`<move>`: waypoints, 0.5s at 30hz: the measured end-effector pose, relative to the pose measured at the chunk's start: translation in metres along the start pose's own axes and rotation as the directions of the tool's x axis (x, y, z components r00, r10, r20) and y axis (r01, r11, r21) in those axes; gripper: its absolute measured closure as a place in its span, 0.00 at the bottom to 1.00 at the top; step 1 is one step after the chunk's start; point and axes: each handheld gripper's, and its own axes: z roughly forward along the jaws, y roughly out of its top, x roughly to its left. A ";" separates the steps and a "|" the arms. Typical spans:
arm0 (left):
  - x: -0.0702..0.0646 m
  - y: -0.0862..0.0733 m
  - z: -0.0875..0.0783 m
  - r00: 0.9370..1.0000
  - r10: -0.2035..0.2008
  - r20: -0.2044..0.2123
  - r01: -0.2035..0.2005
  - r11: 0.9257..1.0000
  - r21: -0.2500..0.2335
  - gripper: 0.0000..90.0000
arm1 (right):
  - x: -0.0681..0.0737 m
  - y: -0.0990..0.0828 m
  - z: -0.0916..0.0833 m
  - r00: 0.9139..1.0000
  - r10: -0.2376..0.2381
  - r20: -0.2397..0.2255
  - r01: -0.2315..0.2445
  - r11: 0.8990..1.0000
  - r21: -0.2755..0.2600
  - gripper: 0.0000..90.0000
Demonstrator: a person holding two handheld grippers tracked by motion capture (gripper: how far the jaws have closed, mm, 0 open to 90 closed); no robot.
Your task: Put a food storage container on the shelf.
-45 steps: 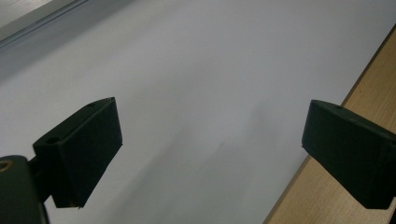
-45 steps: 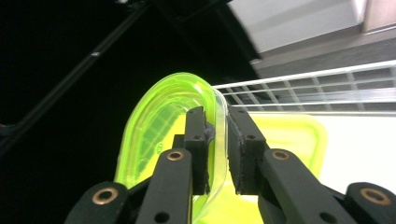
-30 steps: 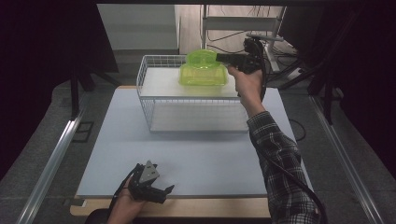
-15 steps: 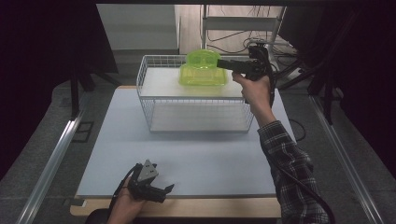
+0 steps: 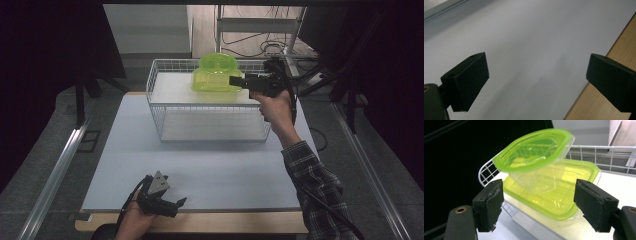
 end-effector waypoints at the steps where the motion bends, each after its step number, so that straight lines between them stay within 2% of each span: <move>1: 0.000 0.000 0.000 1.000 0.000 0.001 0.000 1.000 -0.002 0.05 | 0.001 -0.003 -0.002 1.000 -0.009 -0.006 0.009 1.000 0.003 0.25; 15: 0.000 0.000 0.000 1.000 -0.003 0.005 0.003 1.000 -0.007 0.04 | 0.002 -0.027 -0.012 0.998 -0.053 -0.024 0.054 0.998 0.026 0.21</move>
